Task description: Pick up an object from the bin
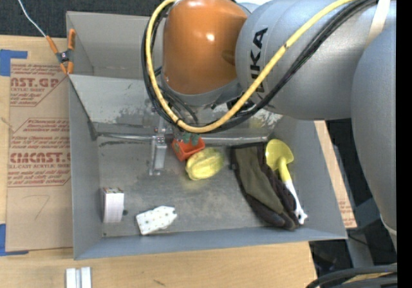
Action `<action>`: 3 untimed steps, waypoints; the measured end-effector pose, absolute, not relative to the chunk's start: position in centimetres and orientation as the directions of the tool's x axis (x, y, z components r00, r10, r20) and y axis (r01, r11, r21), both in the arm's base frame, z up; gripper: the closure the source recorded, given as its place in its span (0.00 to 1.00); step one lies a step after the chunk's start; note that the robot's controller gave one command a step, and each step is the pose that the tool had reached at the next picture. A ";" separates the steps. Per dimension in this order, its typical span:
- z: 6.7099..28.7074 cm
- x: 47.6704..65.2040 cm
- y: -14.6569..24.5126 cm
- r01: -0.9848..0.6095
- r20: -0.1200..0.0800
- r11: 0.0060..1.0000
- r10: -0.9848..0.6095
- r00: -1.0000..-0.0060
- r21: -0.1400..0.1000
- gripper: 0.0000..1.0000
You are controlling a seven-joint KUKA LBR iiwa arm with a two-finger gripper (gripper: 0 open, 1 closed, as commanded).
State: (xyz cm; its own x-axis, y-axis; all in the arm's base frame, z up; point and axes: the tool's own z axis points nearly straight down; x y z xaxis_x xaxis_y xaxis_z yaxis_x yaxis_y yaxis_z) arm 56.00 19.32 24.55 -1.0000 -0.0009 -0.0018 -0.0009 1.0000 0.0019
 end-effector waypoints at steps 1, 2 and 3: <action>14.9 52.9 17.3 -0.165 0.000 0.986 -0.165 -0.986 0.001 0.00; 16.0 48.5 12.7 -0.353 -0.003 0.936 -0.353 -0.936 0.001 0.00; 10.4 48.1 15.3 -0.502 0.003 0.865 -0.502 -0.865 0.003 0.00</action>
Offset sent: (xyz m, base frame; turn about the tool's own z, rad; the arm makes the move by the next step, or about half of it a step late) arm -0.0751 -0.0657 -0.0855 -0.3619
